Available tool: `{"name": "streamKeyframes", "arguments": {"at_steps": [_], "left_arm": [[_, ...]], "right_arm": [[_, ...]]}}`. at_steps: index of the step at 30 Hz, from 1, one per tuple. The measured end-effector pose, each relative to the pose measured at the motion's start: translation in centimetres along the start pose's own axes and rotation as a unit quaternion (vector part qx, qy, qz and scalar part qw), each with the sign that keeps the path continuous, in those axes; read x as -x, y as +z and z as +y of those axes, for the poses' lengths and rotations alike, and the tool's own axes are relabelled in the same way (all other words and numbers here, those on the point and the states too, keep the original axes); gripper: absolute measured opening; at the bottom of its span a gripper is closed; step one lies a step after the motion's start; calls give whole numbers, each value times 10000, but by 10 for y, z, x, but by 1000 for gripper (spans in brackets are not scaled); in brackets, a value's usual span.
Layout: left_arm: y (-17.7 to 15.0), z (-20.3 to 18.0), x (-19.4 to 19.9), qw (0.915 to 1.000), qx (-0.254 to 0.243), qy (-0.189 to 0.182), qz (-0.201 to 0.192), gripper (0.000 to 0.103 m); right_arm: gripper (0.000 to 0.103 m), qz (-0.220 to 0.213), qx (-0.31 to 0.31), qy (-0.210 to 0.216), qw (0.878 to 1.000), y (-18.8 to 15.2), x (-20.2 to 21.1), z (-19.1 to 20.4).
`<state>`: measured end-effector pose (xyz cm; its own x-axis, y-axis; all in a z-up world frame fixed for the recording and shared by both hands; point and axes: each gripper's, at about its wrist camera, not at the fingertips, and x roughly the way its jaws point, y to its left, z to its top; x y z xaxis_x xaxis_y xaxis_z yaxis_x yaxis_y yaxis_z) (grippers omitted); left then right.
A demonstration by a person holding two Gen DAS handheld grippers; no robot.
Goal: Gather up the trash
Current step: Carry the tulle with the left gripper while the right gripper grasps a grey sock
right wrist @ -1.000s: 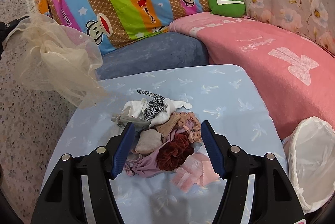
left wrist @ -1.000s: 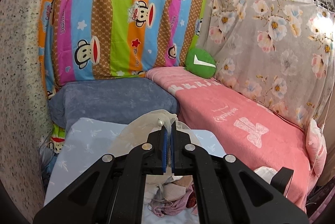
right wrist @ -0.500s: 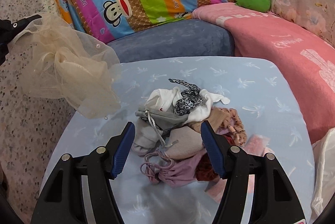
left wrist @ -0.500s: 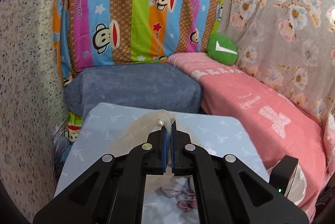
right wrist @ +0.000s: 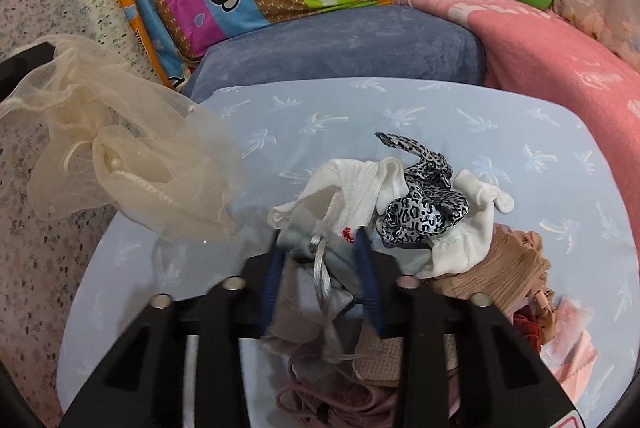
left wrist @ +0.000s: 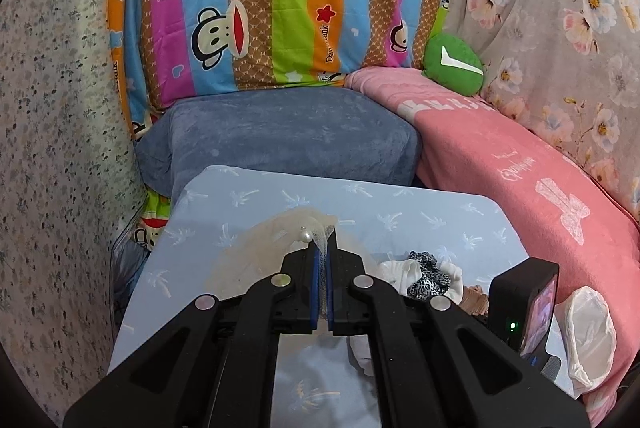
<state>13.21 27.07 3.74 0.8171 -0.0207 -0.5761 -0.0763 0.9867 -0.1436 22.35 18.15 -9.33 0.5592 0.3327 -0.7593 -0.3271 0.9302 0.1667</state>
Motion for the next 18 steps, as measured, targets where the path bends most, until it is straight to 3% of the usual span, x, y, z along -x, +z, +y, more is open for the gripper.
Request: {"name": "streamKeyframes", "arguments": {"at_steps": [1,8,18], "left_arm": [[0,-1,-2,10000,-1,-13,21,2],[5,-16,9,9997,-60,-214,-37,2],[18,-75,45,9957,-358,-772,-359,2]], "right_arm": [[7,-1,-26,20,10000,1,1,-1],[6,-505,-185,79,9985,6,53,-12],[6,-1385,-497,-132,9890,19,170,-53]]}}
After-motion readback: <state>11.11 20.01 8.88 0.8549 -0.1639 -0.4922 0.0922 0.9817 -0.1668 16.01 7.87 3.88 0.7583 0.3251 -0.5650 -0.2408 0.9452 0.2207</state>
